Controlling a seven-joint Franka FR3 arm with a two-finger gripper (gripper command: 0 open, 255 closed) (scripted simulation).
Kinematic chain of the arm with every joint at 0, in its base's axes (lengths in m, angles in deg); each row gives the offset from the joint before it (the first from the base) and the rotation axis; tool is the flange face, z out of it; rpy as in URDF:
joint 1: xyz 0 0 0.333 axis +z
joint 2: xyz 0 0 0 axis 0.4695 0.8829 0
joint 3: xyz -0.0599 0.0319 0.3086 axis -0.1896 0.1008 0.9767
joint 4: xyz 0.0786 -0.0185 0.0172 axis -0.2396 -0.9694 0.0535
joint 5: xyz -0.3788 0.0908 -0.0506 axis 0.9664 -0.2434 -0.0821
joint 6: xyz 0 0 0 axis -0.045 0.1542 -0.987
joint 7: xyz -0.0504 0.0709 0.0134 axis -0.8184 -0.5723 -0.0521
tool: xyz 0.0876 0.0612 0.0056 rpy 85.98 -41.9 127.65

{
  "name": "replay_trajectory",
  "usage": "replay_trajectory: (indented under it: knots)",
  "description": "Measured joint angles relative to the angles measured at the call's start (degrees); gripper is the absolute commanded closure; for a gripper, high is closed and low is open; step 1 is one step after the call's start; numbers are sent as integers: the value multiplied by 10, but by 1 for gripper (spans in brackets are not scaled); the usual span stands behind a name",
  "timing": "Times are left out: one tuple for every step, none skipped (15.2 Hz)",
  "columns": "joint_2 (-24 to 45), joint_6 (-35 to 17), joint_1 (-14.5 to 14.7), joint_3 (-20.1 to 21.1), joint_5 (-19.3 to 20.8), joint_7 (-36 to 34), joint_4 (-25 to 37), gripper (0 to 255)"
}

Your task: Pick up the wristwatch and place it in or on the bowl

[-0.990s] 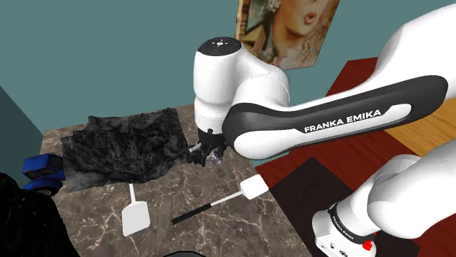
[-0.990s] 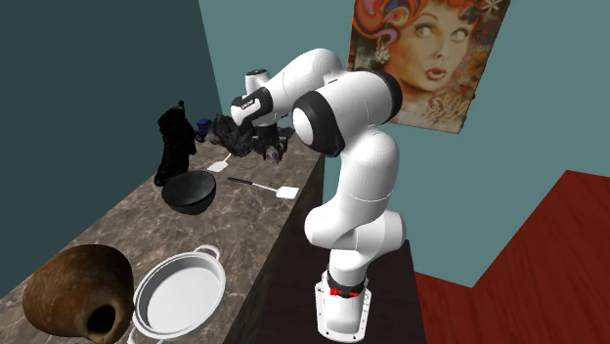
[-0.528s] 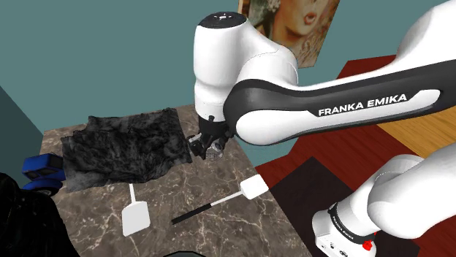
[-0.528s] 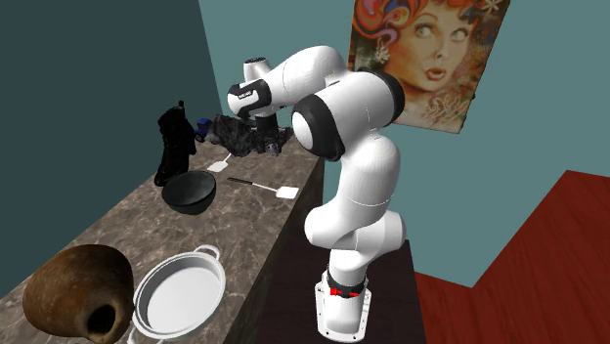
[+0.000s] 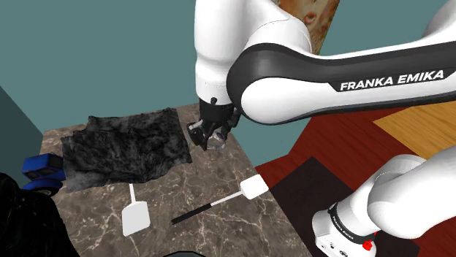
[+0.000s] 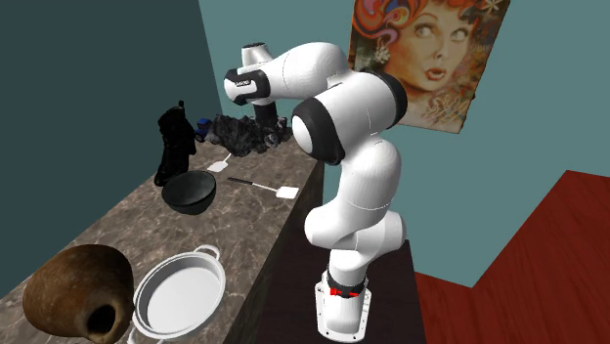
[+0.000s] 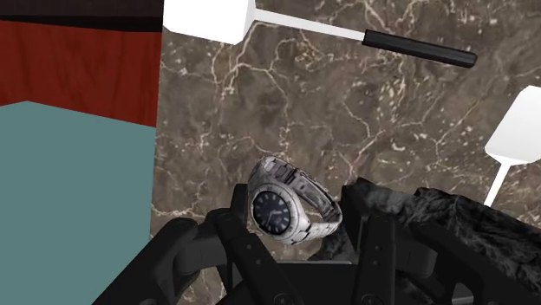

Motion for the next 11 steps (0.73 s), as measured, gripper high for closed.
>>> replay_trajectory:
  knots:
    - [0, 8, 0, -1, 0, 0, 8, 255]
    - [-2, 17, -1, -2, 0, 2, 15, 255]
    - [-2, 22, -1, -2, 0, 2, 20, 255]
    - [-5, 30, 0, -3, -2, 3, 26, 255]
    - [-6, 38, -1, -4, -2, 4, 33, 255]
    - [-5, 45, -1, -4, -1, 3, 41, 255]
    - [-6, 49, -1, -4, -2, 4, 44, 255]
    - [-8, 53, 2, -1, -3, -2, 46, 255]
    - [-8, 54, 6, 6, -5, -12, 47, 255]
    - [-14, 55, 12, 12, -10, -22, 43, 255]
    - [-14, 59, 17, 22, -12, -37, 47, 255]
